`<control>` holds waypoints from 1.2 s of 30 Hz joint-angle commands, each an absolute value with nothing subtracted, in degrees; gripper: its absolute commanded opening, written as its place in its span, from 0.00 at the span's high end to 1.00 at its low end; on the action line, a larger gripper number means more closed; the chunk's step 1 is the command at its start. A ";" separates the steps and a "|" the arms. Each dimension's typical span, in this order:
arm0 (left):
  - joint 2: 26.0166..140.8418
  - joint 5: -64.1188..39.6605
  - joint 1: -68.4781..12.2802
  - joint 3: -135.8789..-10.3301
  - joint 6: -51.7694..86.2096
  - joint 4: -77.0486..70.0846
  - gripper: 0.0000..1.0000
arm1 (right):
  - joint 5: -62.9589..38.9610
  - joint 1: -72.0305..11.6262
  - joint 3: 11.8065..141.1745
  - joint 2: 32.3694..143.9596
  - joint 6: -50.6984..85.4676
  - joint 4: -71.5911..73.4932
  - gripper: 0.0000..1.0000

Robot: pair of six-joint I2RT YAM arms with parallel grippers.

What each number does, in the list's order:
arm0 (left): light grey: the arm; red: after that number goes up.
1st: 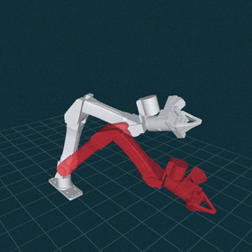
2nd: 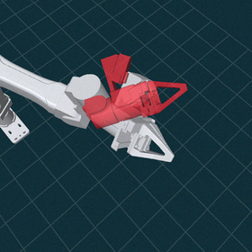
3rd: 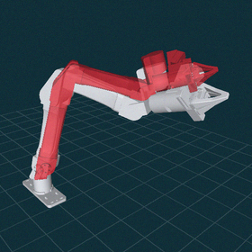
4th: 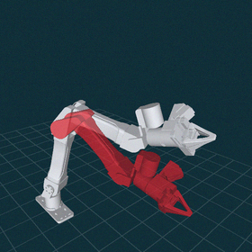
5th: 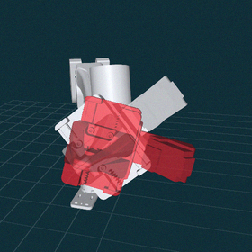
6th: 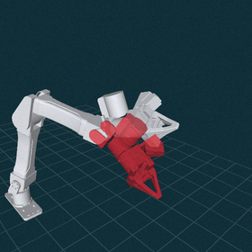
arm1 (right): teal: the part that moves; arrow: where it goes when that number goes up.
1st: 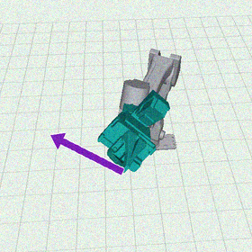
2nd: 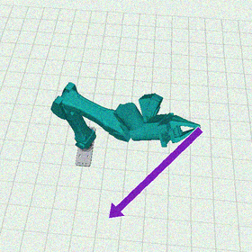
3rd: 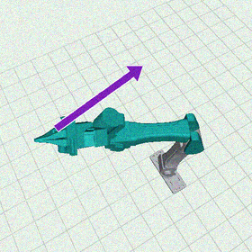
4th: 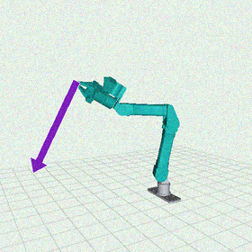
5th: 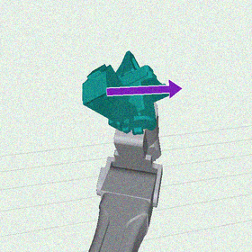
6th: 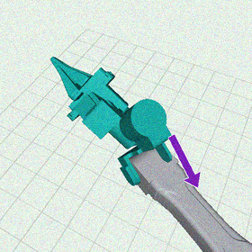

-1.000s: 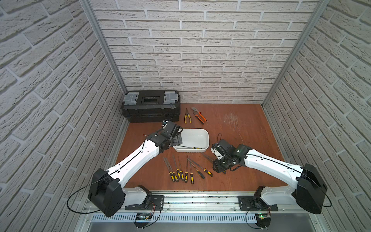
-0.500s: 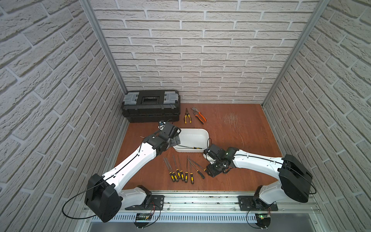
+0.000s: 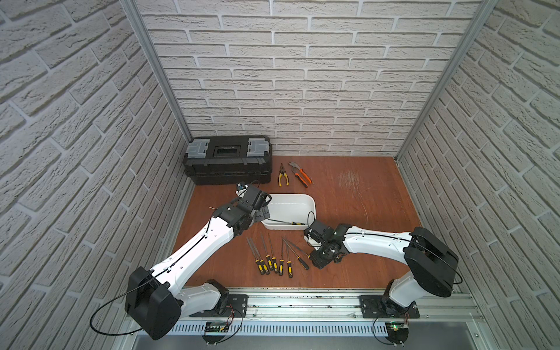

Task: Put the file tool into the storage box
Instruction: Pick up the file tool from the center of the board.

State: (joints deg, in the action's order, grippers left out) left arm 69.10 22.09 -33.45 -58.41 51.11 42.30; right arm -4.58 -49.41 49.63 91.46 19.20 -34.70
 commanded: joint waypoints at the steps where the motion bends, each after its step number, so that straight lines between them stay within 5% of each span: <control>1: 68.98 23.12 -33.42 -59.05 50.52 42.96 0.02 | -2.46 -50.01 49.97 93.18 17.86 -33.66 0.54; 19: 66.74 28.13 -33.45 -62.04 47.85 45.02 0.02 | 2.21 -52.23 49.94 90.70 15.66 -37.16 0.82; 36: 63.07 34.39 -32.85 -63.11 46.57 44.47 0.02 | 4.75 -57.97 52.59 83.52 13.79 -46.11 0.88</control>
State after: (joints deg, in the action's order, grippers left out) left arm 64.01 32.38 -33.32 -61.63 47.18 44.82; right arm 3.62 -56.86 50.81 86.39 14.31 -43.92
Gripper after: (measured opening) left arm 0.983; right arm 0.195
